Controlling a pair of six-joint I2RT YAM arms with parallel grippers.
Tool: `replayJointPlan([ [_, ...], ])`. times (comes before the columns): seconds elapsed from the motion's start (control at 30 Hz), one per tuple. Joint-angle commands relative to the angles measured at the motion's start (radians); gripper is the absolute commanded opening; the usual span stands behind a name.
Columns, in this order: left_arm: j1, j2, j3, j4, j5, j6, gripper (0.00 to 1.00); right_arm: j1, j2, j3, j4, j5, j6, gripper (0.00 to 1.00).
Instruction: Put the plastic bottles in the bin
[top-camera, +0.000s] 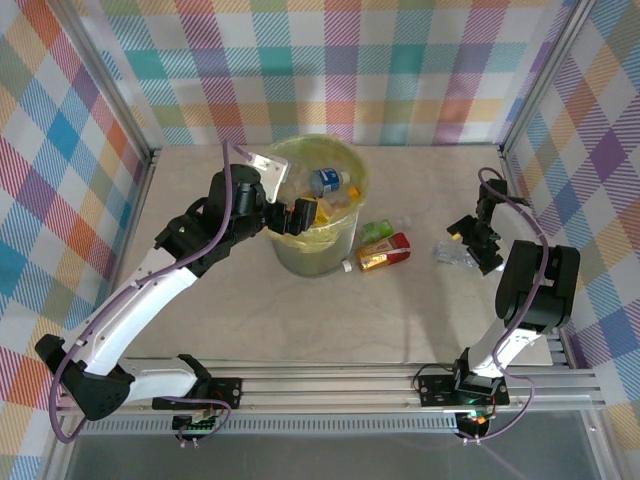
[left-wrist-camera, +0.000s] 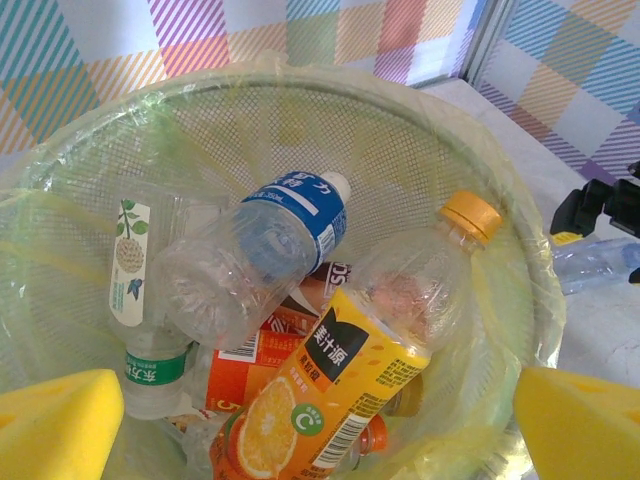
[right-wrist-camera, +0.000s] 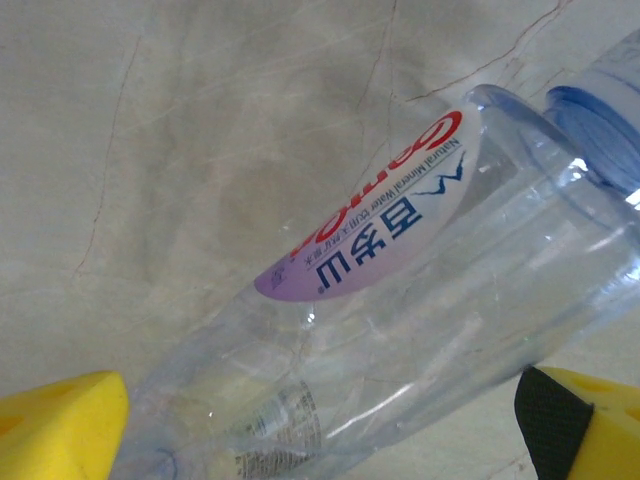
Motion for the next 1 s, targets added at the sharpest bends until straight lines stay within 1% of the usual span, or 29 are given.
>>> replayJointPlan([
  [0.0,-0.006,-0.019,-0.013,0.035,0.013,0.002,1.0,-0.006,0.031,0.025,0.013,-0.012,0.0,1.0],
  [0.23,-0.007,-0.016,-0.013,0.036,0.019,-0.002,1.0,-0.006,0.058,0.008,0.04,-0.034,-0.045,1.0],
  [0.43,-0.006,-0.014,-0.012,0.035,0.014,-0.015,1.0,-0.005,0.058,-0.037,0.078,-0.066,-0.097,0.93],
  [0.53,-0.006,-0.017,-0.012,0.032,-0.006,-0.026,1.0,-0.003,0.062,-0.058,0.1,-0.093,-0.116,0.89],
  [0.73,-0.007,-0.03,-0.016,0.029,-0.05,-0.052,1.0,0.013,0.067,-0.083,0.103,-0.115,-0.147,0.9],
  [0.87,-0.007,-0.036,-0.019,0.031,-0.071,-0.072,1.0,0.04,0.058,-0.096,0.089,-0.114,-0.161,0.86],
  [0.97,-0.007,-0.039,-0.022,0.032,-0.082,-0.085,1.0,0.068,0.039,-0.115,0.077,-0.092,-0.162,0.78],
])
